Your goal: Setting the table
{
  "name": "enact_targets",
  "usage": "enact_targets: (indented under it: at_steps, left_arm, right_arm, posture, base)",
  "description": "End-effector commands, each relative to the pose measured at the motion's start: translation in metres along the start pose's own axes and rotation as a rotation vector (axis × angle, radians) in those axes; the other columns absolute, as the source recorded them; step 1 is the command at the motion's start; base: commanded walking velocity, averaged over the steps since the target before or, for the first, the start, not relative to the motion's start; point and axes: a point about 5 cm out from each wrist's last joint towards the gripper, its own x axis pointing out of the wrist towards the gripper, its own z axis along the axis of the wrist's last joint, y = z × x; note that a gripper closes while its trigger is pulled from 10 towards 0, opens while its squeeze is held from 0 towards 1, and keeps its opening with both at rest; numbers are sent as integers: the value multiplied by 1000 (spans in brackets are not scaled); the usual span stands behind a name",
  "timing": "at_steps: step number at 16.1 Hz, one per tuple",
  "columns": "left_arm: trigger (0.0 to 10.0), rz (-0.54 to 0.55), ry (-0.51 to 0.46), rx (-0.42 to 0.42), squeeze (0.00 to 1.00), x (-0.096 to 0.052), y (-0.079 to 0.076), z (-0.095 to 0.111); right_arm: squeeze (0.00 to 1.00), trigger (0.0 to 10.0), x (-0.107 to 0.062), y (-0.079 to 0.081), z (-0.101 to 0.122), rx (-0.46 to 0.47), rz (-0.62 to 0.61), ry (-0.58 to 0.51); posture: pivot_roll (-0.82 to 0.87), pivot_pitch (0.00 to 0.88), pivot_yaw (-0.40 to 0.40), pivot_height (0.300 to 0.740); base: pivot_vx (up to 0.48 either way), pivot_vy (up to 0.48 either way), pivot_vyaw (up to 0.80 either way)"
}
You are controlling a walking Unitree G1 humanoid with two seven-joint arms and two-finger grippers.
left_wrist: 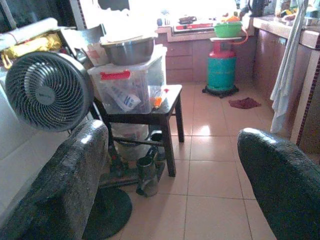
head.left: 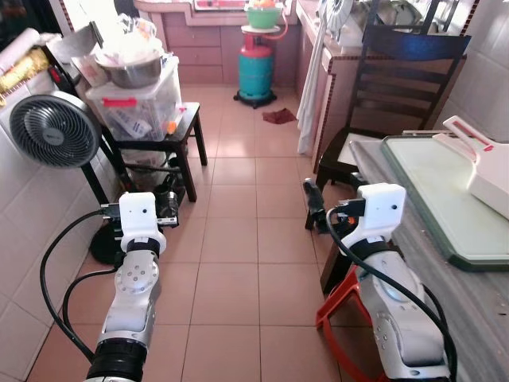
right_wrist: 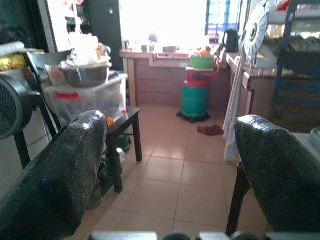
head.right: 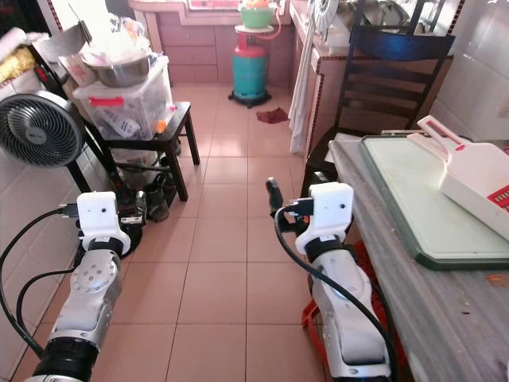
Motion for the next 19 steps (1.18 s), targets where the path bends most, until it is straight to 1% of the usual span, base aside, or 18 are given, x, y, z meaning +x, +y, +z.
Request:
enact_targets:
  at_steps: [1, 19]
  left_arm:
    - [10000, -5, -1, 4, 0, 2, -1, 2]
    - [10000, -21, -8, 23, 0, 7, -4, 4]
  right_arm:
    - [0, 10000, 1, -3, 0, 7, -18, 8]
    - [0, 10000, 4, -5, 1, 7, -44, -6]
  posture:
    - [16, 12, 7, 740]
    - [17, 5, 22, 740]
  base:
    - [0, 0, 0]
    - [0, 298, 0]
